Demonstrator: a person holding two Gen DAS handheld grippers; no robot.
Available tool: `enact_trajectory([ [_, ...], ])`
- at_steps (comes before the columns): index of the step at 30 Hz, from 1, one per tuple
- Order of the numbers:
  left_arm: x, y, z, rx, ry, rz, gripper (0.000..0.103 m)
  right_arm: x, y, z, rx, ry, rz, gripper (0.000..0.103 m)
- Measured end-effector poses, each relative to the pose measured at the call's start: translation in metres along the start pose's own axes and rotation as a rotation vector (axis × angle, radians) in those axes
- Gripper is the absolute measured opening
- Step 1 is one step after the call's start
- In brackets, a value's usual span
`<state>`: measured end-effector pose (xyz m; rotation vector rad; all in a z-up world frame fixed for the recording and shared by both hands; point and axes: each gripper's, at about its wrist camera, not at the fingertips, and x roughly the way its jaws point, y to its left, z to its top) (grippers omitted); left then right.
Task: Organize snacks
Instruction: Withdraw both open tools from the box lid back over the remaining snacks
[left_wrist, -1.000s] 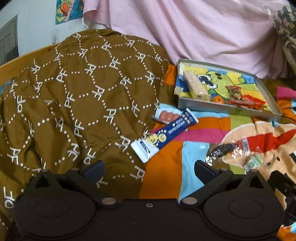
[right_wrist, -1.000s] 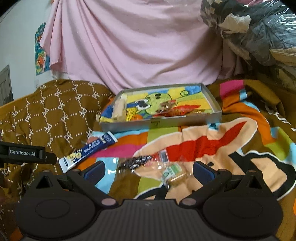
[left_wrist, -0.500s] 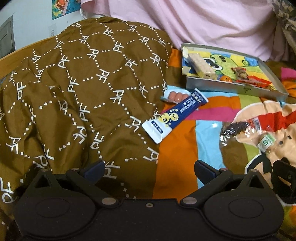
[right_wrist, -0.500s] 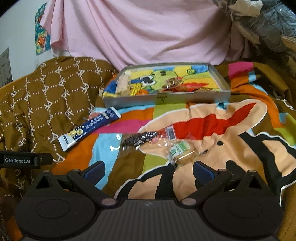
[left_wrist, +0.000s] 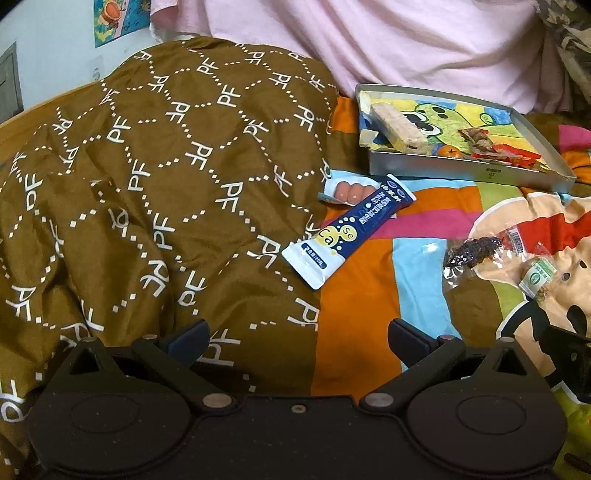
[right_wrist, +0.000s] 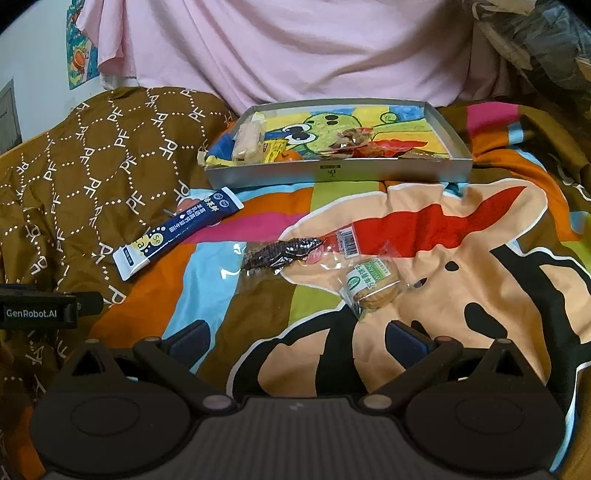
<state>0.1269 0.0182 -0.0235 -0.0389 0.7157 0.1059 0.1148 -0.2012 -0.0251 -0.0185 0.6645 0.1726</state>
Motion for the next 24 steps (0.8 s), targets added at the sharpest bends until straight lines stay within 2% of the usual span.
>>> enact_trajectory([
  [8, 0.005, -0.006, 0.005, 0.036, -0.013, 0.000, 0.102, 0.002, -0.002, 0.004, 0.006, 0.015, 0.011, 0.103],
  [16, 0.014, -0.010, 0.018, 0.064, -0.026, 0.010, 0.102, 0.007, -0.003, 0.019, -0.070, -0.003, 0.023, 0.103],
  [24, 0.028, -0.016, 0.033, 0.070, -0.038, 0.010, 0.102, 0.017, -0.008, 0.023, -0.083, 0.035, 0.061, 0.103],
])
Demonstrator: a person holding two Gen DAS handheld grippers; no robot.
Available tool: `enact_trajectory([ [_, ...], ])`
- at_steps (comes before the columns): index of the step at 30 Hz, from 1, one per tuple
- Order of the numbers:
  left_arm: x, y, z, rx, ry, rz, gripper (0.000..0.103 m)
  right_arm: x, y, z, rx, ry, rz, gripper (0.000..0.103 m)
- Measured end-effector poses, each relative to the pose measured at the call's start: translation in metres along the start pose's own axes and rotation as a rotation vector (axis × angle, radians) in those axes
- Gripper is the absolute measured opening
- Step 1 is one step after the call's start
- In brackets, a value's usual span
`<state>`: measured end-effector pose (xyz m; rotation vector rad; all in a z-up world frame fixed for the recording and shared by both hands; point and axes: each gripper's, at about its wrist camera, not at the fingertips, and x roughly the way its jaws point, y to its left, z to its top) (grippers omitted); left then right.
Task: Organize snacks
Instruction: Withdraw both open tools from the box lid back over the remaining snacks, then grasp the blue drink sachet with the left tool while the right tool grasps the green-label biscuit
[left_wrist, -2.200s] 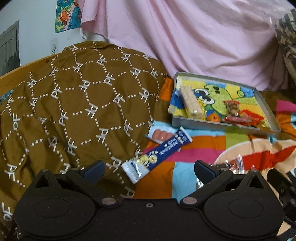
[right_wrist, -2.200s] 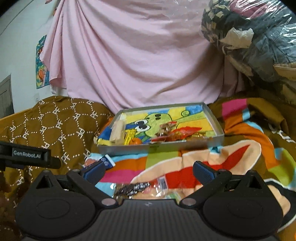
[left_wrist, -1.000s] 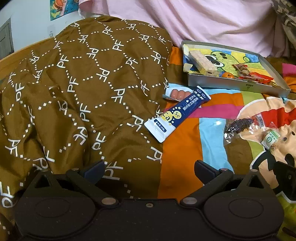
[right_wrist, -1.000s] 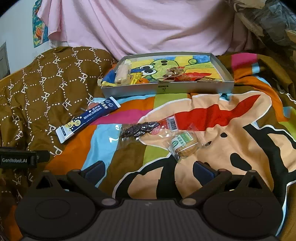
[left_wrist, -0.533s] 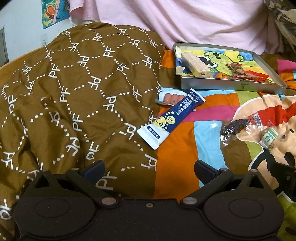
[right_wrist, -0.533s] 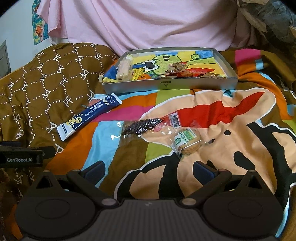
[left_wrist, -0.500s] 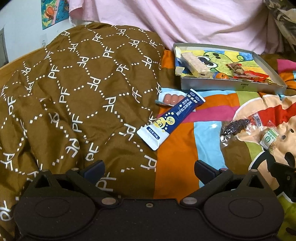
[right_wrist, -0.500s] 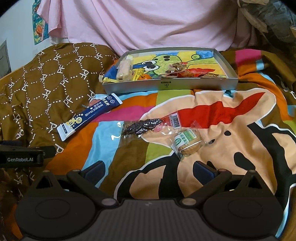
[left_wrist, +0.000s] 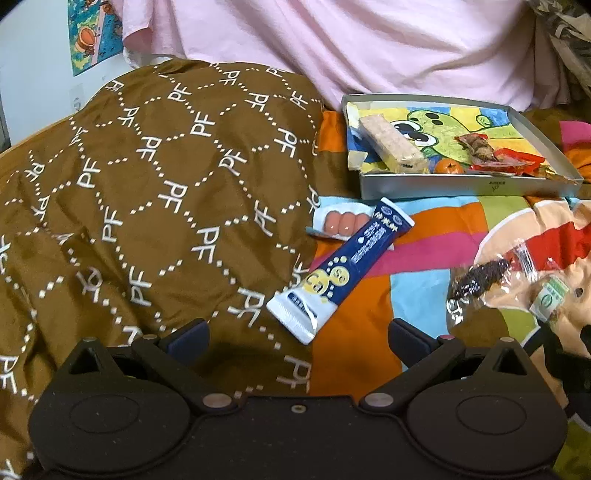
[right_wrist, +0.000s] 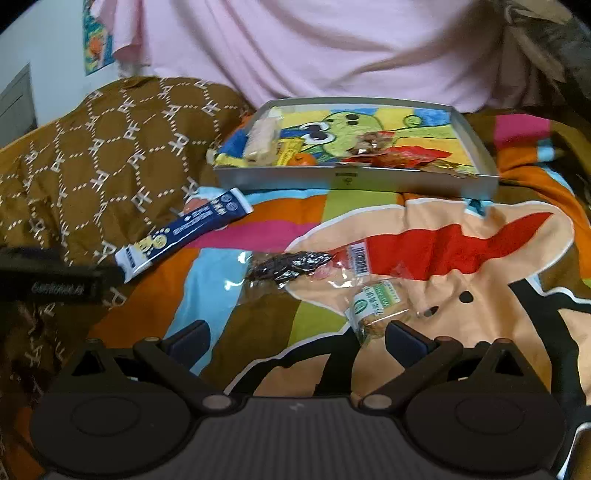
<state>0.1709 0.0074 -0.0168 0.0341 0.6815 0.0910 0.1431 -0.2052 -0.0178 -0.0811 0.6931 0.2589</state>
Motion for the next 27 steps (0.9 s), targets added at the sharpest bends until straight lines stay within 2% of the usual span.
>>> enact_trajectory([
  [5, 0.007, -0.009, 0.006, 0.038, -0.017, -0.006, 0.102, -0.001, -0.005, 0.004, -0.116, -0.027, -0.013, 0.103],
  [10, 0.017, -0.010, 0.014, 0.090, -0.046, 0.006, 0.102, 0.005, -0.027, 0.011, -0.171, -0.059, -0.020, 0.103],
  [15, 0.031, -0.006, 0.023, 0.116, -0.077, 0.010, 0.102, 0.019, -0.045, 0.016, -0.170, -0.038, -0.004, 0.103],
  [20, 0.047, -0.009, 0.029, 0.180, -0.087, -0.016, 0.102, 0.038, -0.053, 0.018, -0.164, 0.002, 0.010, 0.103],
  [27, 0.074, -0.014, 0.036, 0.204, -0.049, -0.088, 0.102, 0.058, -0.051, 0.017, -0.130, 0.056, 0.007, 0.103],
])
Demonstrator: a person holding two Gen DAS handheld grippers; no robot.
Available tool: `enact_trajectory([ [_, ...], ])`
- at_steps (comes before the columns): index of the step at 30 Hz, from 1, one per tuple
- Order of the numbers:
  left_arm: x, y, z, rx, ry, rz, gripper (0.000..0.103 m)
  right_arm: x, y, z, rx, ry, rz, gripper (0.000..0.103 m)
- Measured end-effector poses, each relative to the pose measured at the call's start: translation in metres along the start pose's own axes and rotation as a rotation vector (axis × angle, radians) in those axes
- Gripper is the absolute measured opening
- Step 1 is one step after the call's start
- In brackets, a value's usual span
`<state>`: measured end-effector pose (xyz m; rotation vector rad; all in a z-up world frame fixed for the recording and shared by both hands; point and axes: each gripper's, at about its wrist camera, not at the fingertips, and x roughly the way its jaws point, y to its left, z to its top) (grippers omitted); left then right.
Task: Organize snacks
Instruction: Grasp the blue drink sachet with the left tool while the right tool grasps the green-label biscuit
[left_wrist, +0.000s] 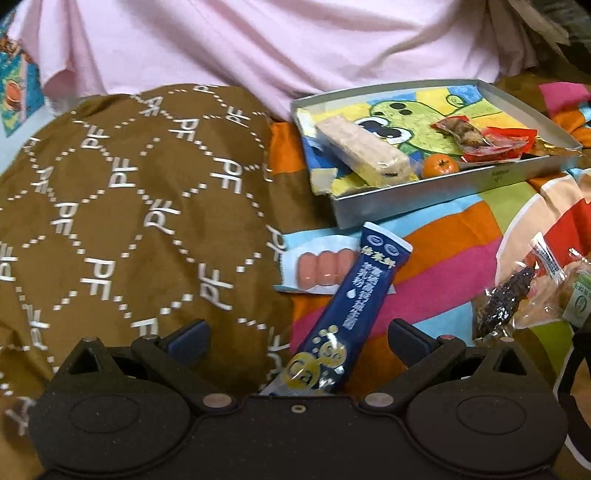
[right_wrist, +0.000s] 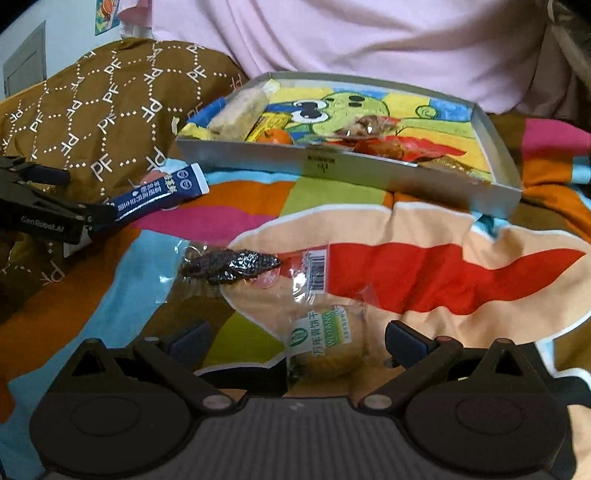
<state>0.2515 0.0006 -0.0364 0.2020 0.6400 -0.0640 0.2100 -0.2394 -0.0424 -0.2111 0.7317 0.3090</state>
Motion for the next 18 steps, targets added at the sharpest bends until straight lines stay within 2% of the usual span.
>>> enact_trajectory([
  [4, 0.013, -0.007, 0.000, 0.007, 0.046, -0.064, 0.101, 0.014, 0.002, -0.002, 0.012, 0.033, -0.021, 0.103],
  [7, 0.016, -0.009, 0.000, -0.025, 0.064, -0.125, 0.093, 0.021, 0.004, -0.003, 0.022, 0.041, -0.010, 0.103],
  [12, 0.018, -0.013, -0.001, -0.076, 0.110, -0.192, 0.071, 0.025, 0.011, -0.004, 0.034, 0.054, 0.045, 0.102],
  [13, 0.017, -0.014, -0.001, -0.079, 0.115, -0.193, 0.069, 0.024, 0.012, -0.005, 0.027, 0.052, 0.050, 0.101],
  [18, 0.014, -0.022, 0.004, -0.088, 0.146, -0.218, 0.043, 0.023, 0.018, -0.004, 0.011, 0.047, 0.083, 0.097],
])
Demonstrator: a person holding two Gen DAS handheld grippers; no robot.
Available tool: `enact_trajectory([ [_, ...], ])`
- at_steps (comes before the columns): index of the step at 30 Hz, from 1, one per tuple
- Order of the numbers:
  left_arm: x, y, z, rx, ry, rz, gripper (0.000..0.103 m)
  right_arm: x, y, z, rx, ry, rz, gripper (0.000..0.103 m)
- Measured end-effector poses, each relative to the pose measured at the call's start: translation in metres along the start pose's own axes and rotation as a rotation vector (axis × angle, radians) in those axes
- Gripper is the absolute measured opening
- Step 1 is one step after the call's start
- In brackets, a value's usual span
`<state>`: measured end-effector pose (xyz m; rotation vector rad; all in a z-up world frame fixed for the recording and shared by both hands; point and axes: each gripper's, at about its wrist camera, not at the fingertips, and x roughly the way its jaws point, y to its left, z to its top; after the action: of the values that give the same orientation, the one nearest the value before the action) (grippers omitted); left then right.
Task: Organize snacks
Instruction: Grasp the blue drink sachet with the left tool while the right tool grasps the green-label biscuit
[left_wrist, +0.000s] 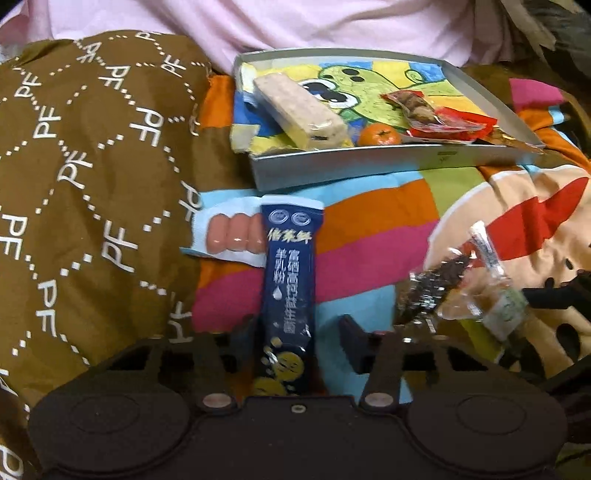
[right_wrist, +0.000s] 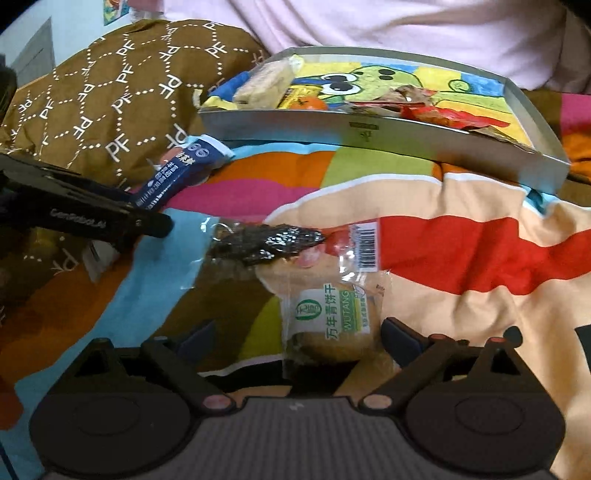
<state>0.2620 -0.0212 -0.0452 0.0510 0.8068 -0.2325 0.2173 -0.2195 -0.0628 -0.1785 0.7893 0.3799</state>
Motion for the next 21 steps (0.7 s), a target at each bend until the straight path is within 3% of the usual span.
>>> enact_trajectory([
  [6, -0.004, -0.015, -0.001, -0.031, 0.039, -0.050, 0.036, -0.002, 0.002, 0.000, 0.006, -0.016, 0.016, 0.088],
  [12, -0.008, -0.031, -0.007, -0.004, 0.065, -0.040, 0.032, -0.004, 0.000, 0.000, 0.022, -0.028, 0.009, 0.072],
  [14, -0.009, -0.035, -0.008, -0.004, 0.069, -0.029, 0.031, -0.004, -0.001, 0.001, 0.022, -0.030, -0.005, 0.060],
  [21, -0.016, -0.044, -0.006, -0.029, 0.093, -0.042, 0.026, -0.004, 0.003, -0.001, -0.004, -0.038, -0.032, 0.054],
])
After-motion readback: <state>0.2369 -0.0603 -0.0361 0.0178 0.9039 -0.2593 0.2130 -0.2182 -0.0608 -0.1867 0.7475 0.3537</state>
